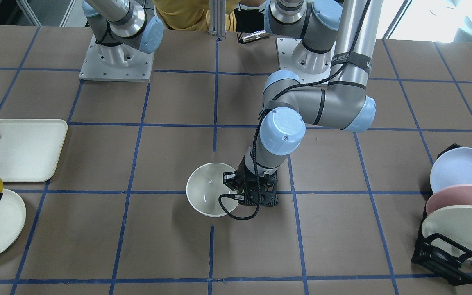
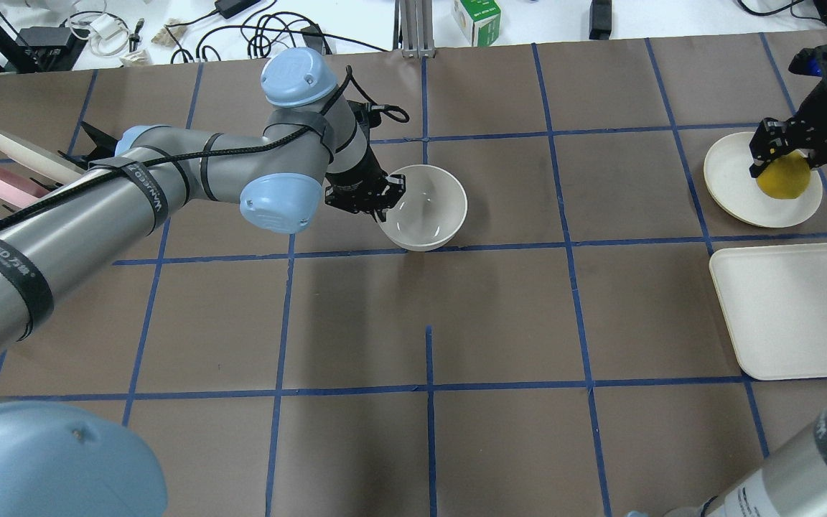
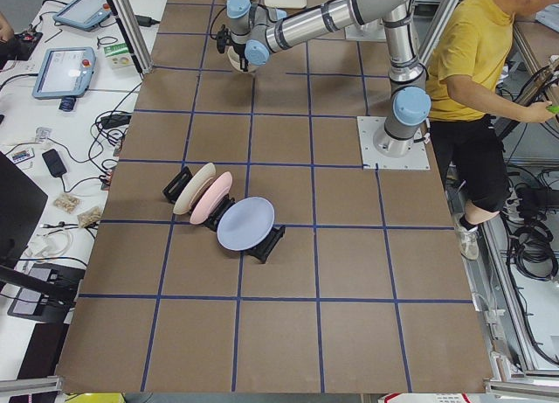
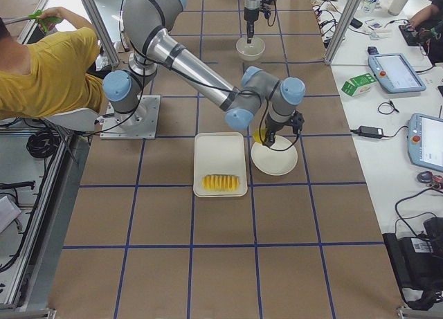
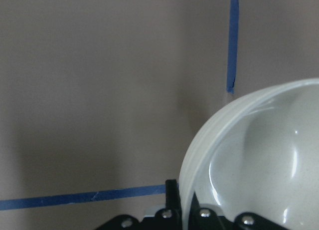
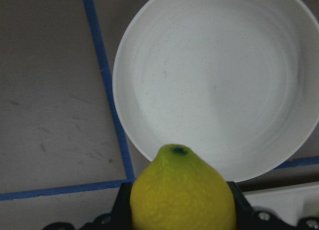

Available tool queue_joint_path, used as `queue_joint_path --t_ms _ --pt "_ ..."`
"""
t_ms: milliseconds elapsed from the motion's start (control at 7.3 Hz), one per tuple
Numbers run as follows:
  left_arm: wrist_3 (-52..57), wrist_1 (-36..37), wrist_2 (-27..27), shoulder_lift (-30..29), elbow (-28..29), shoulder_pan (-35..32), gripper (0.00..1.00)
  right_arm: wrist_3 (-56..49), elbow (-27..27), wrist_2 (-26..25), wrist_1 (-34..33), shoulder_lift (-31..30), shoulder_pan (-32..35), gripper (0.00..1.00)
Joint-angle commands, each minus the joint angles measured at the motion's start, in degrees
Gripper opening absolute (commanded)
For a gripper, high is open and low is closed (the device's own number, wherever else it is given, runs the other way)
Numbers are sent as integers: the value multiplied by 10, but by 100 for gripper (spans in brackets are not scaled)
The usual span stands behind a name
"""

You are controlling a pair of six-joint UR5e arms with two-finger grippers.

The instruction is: Place bowl and put lemon in it

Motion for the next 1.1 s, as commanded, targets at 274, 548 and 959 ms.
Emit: queue_joint_path --t_ms 274,548,959 --pt "-17 16 -2 -8 -20 -4 22 153 -1 3 60 -79 181 0" --pt "-16 11 1 6 -10 2 100 232 -7 6 52 -79 254 0" --pt "-1 -158 2 78 83 21 100 335 -1 36 -1 -50 352 0"
